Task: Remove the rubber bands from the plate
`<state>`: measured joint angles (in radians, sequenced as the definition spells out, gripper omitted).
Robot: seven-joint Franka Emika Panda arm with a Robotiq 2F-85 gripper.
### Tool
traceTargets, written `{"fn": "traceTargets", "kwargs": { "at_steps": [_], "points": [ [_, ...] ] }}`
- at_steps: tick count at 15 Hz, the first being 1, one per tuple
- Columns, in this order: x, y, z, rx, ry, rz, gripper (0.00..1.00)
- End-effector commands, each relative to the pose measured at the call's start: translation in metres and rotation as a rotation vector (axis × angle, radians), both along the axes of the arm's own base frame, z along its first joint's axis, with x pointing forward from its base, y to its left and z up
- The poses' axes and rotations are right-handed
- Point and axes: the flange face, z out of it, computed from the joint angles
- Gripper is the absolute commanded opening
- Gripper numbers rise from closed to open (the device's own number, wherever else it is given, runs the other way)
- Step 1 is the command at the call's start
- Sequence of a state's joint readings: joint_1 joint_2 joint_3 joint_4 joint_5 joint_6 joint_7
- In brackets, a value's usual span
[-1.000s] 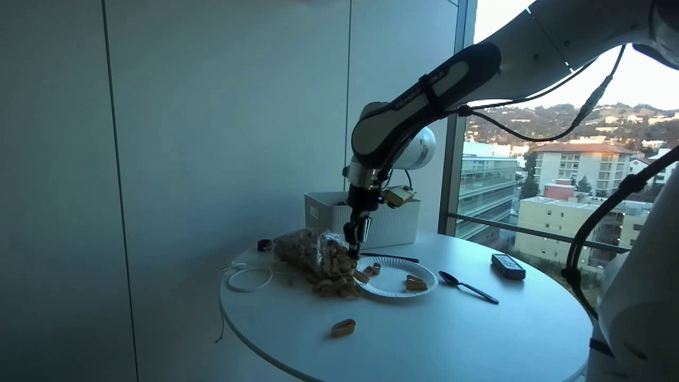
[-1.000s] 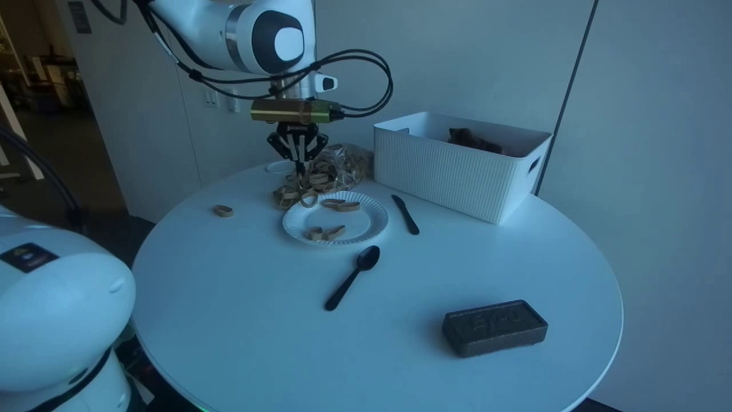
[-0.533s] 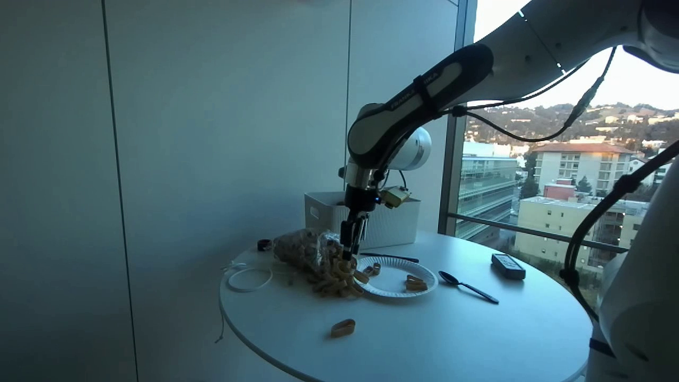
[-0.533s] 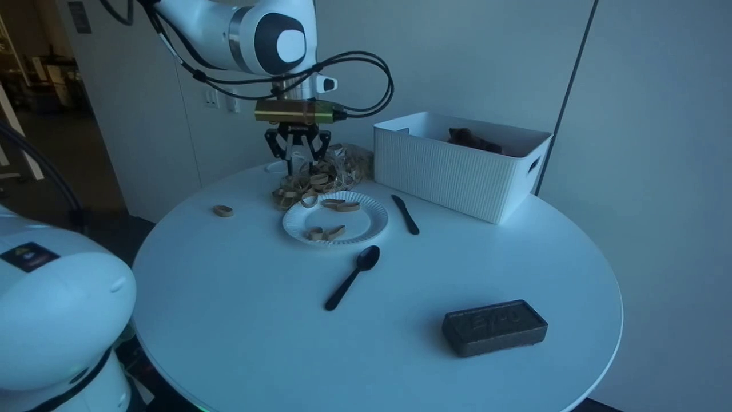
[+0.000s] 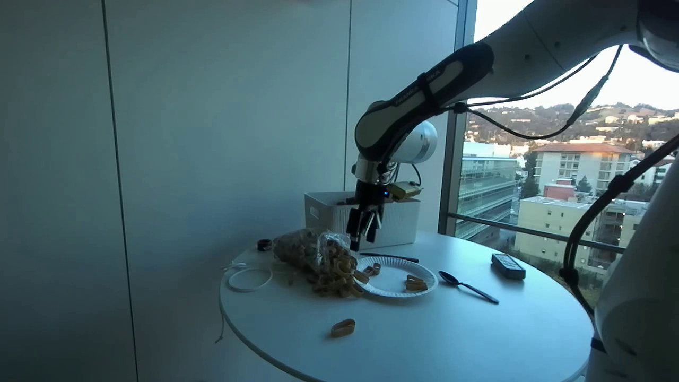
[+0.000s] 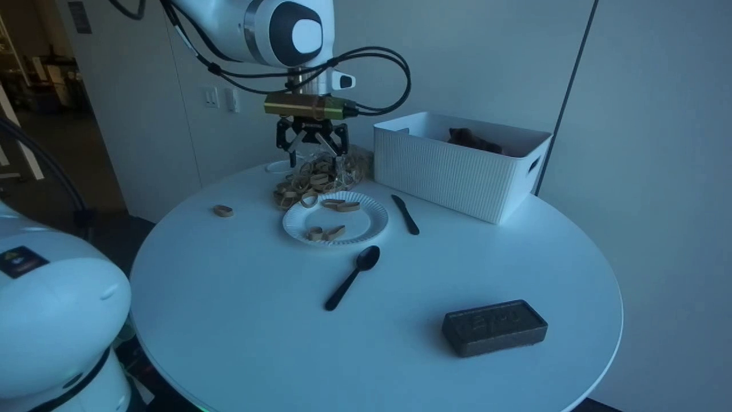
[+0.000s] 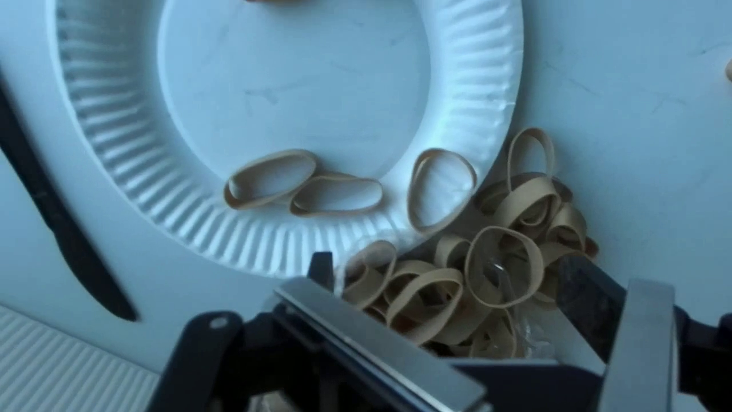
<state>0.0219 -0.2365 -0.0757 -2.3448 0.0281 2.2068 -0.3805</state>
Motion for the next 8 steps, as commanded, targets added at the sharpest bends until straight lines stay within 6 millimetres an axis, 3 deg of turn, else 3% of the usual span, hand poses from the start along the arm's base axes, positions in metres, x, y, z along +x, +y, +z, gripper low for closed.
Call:
{"fn": "traceTargets", "kwargs": {
  "at_steps": [1,8],
  "points": [
    [0.014,-0.028,-0.003,-0.015,0.053,-0.106,1.0],
    [0.029,-0.041,-0.03,-0.046,0.136,-0.043,1.0]
  ]
}}
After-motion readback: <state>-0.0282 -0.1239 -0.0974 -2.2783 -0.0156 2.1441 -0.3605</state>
